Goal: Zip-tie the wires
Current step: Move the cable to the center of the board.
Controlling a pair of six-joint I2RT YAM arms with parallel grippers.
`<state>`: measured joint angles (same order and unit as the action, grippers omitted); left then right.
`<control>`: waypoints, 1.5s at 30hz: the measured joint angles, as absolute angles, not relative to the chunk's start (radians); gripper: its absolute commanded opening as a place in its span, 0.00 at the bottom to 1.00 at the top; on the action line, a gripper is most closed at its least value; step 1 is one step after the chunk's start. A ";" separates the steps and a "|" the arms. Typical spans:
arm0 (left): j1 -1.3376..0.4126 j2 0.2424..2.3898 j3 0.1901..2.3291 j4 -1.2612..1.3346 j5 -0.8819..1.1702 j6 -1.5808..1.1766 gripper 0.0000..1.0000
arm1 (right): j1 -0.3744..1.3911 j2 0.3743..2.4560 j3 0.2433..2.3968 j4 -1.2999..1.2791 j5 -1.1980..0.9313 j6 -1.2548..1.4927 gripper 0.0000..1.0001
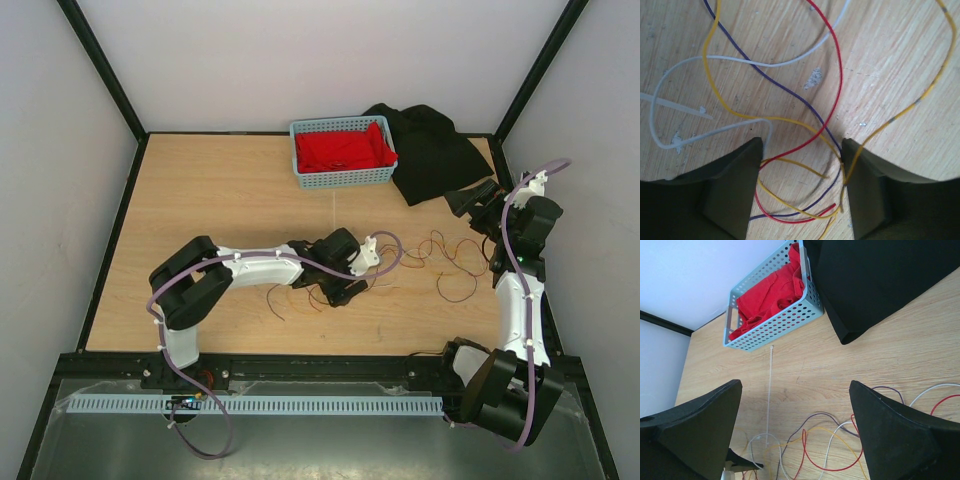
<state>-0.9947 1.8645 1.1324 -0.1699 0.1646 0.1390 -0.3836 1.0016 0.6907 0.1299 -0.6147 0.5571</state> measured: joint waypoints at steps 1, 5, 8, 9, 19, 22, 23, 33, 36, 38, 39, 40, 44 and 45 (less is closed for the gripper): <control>-0.995 1.864 1.132 -0.173 0.156 0.138 0.56 | -0.384 1.002 0.691 0.130 -0.615 0.557 0.99; -0.994 1.866 1.133 -0.179 0.123 0.128 0.37 | -0.384 1.002 0.691 0.130 -0.615 0.557 0.99; -0.994 1.866 1.133 -0.182 0.104 0.123 0.31 | -0.384 1.002 0.691 0.130 -0.615 0.557 0.99; -0.994 1.866 1.133 -0.183 0.100 0.121 0.29 | -0.384 1.002 0.691 0.130 -0.615 0.557 0.99; -0.994 1.850 1.100 -0.160 0.057 0.080 0.06 | -0.384 1.001 0.691 0.130 -0.615 0.558 0.99; -0.994 1.828 1.074 -0.159 0.059 0.066 0.00 | -0.384 1.000 0.691 0.129 -0.614 0.558 0.99; -0.993 1.818 1.063 -0.161 0.061 0.060 0.00 | -0.381 1.000 0.691 0.129 -0.614 0.558 0.99; -0.905 1.643 0.904 -0.297 0.143 0.039 0.00 | -0.183 0.997 0.695 0.115 -0.525 0.556 0.99; -0.840 1.567 0.852 -0.340 0.179 0.035 0.00 | -0.102 1.006 0.701 0.115 -0.481 0.552 0.99; -0.793 1.515 0.828 -0.359 0.205 0.033 0.00 | -0.050 1.017 0.704 0.115 -0.446 0.549 0.99; -0.768 1.493 0.822 -0.366 0.221 0.031 0.00 | -0.025 1.024 0.704 0.116 -0.430 0.546 0.99; -0.740 1.473 0.817 -0.371 0.243 0.029 0.00 | 0.005 1.032 0.704 0.117 -0.412 0.545 0.99; -0.651 1.456 0.818 -0.372 0.315 0.025 0.00 | 0.113 1.089 0.704 0.123 -0.343 0.538 0.99; -0.633 1.463 0.818 -0.373 0.329 0.025 0.00 | 0.136 1.106 0.704 0.124 -0.327 0.537 0.99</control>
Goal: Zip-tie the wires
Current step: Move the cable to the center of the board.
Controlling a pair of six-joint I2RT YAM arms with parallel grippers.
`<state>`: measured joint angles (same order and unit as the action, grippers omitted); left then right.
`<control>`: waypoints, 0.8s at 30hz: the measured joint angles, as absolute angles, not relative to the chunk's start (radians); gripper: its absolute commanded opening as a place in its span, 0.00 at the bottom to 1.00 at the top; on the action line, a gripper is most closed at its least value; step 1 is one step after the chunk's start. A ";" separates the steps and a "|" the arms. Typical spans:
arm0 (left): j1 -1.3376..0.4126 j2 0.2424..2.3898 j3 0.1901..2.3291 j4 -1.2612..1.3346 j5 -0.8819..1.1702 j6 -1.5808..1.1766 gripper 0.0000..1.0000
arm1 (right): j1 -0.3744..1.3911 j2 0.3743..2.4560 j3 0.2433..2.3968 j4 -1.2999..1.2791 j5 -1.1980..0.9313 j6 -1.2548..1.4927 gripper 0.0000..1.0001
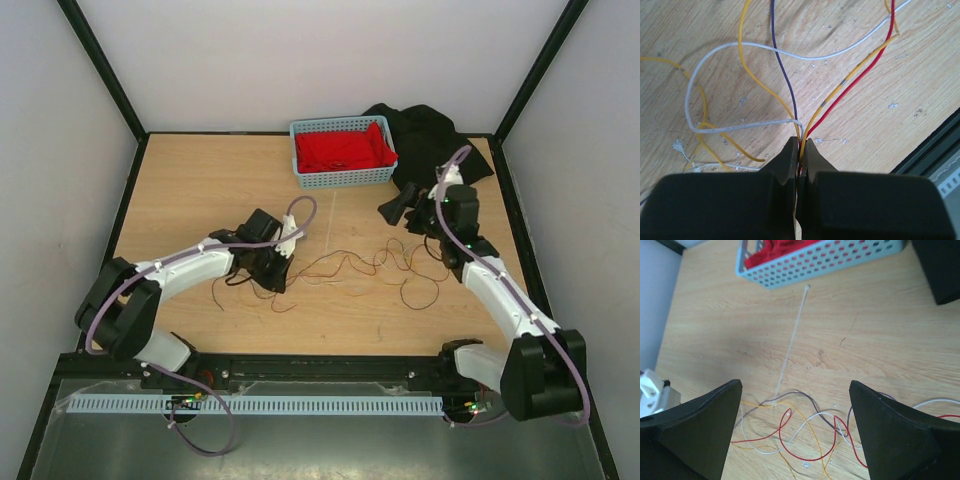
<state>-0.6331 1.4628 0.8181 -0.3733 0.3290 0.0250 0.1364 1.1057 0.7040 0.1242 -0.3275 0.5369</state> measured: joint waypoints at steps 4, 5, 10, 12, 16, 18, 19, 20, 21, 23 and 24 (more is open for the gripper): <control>-0.587 1.523 0.841 -0.382 0.383 0.026 0.00 | 0.227 1.179 0.704 0.125 -0.266 0.526 0.99; -0.580 1.541 0.850 -0.385 0.393 0.026 0.00 | 0.244 1.194 0.706 0.125 -0.253 0.522 0.99; -0.545 1.615 0.892 -0.396 0.430 0.025 0.06 | 0.326 1.281 0.747 0.117 -0.181 0.495 0.99; -0.529 1.636 0.905 -0.402 0.440 0.026 0.07 | 0.352 1.320 0.783 0.115 -0.155 0.483 0.99; -0.491 1.640 0.928 -0.432 0.441 0.040 0.10 | 0.395 1.388 0.844 0.114 -0.108 0.460 0.99; -0.468 1.640 0.951 -0.456 0.431 0.057 0.17 | 0.408 1.410 0.859 0.114 -0.091 0.450 0.99; -0.456 1.639 0.960 -0.465 0.426 0.064 0.20 | 0.415 1.423 0.868 0.113 -0.083 0.445 0.99; -0.444 1.638 0.967 -0.473 0.421 0.072 0.21 | 0.421 1.435 0.876 0.113 -0.076 0.442 0.99; -0.432 1.635 0.971 -0.482 0.416 0.080 0.23 | 0.426 1.447 0.884 0.113 -0.070 0.440 0.99; -0.417 1.627 0.974 -0.501 0.411 0.094 0.28 | 0.432 1.469 0.897 0.113 -0.061 0.434 0.99; -0.408 1.621 0.976 -0.514 0.408 0.102 0.32 | 0.434 1.480 0.902 0.112 -0.059 0.432 0.99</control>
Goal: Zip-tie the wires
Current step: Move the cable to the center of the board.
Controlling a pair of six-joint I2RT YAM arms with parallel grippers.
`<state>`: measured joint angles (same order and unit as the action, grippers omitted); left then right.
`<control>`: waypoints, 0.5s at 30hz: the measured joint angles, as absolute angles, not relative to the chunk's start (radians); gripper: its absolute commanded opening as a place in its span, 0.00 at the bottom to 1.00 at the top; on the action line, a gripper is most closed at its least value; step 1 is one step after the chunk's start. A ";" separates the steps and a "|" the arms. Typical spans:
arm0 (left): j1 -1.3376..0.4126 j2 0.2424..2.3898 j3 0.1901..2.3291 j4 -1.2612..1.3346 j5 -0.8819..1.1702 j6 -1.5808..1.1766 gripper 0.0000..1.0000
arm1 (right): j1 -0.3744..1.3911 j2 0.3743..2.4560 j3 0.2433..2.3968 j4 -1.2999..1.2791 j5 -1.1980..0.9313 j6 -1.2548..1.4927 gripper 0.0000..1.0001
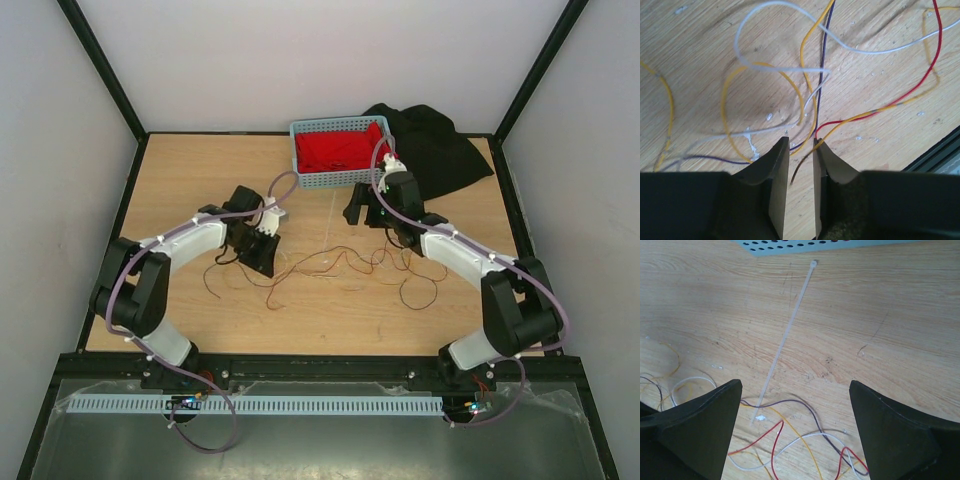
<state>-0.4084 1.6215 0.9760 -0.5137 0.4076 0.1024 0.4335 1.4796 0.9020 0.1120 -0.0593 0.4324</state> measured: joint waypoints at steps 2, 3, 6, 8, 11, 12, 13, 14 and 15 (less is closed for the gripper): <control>-0.404 1.612 0.982 -0.533 0.402 0.115 0.41 | 0.437 1.503 0.916 0.109 -0.056 0.429 0.99; -0.404 1.606 0.985 -0.544 0.400 0.123 0.46 | 0.439 1.516 0.926 0.105 -0.053 0.429 0.99; -0.400 1.586 0.996 -0.576 0.395 0.138 0.60 | 0.448 1.559 0.962 0.093 -0.036 0.426 0.99; -0.395 1.564 1.002 -0.593 0.389 0.147 0.68 | 0.459 1.583 0.987 0.084 -0.022 0.425 0.99; -0.373 1.514 1.019 -0.619 0.376 0.157 0.79 | 0.471 1.618 1.020 0.075 0.005 0.414 0.99; -0.365 1.492 1.029 -0.624 0.370 0.162 0.81 | 0.475 1.629 1.030 0.075 0.015 0.410 0.99; -0.361 1.472 1.038 -0.627 0.366 0.167 0.83 | 0.480 1.641 1.041 0.073 0.030 0.406 1.00; -0.357 1.449 1.052 -0.631 0.362 0.173 0.85 | 0.489 1.655 1.055 0.072 0.052 0.403 1.00; -0.353 1.427 1.065 -0.633 0.359 0.178 0.87 | 0.495 1.671 1.069 0.073 0.076 0.400 0.99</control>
<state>-0.3531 1.4269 1.0653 -0.6334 0.3588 0.1783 0.4953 1.6707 1.0687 0.0727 0.0757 0.3996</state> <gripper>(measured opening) 0.821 0.994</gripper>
